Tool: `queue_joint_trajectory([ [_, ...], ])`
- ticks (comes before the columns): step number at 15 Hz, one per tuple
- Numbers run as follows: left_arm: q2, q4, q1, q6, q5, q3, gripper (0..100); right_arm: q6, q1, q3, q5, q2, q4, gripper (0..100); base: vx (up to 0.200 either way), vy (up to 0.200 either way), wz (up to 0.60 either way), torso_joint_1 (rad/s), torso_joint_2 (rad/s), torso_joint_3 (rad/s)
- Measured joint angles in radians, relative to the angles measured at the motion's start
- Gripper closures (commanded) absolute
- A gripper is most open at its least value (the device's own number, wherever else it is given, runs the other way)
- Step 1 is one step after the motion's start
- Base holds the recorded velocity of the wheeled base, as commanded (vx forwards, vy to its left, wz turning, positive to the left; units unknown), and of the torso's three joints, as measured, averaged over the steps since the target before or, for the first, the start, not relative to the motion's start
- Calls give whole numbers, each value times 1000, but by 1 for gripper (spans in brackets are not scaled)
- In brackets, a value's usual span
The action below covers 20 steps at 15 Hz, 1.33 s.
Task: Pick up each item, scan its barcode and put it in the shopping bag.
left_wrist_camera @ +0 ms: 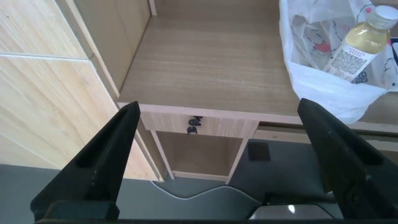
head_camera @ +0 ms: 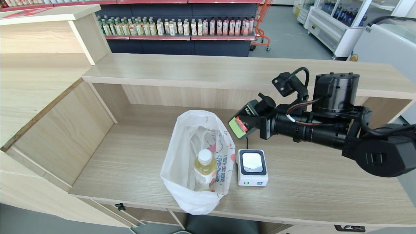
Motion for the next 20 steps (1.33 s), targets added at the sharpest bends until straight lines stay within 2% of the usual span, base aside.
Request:
queue_joint_trajectory([
  [14,0,0,0,-1,1,0,0,-20,14,-208,48,377,-18,100,0,0,0,0,0,0],
  [20,0,0,0,-3,1,0,0,-65,24,-237,43,469,-54,100,0,0,0,0,0,0],
])
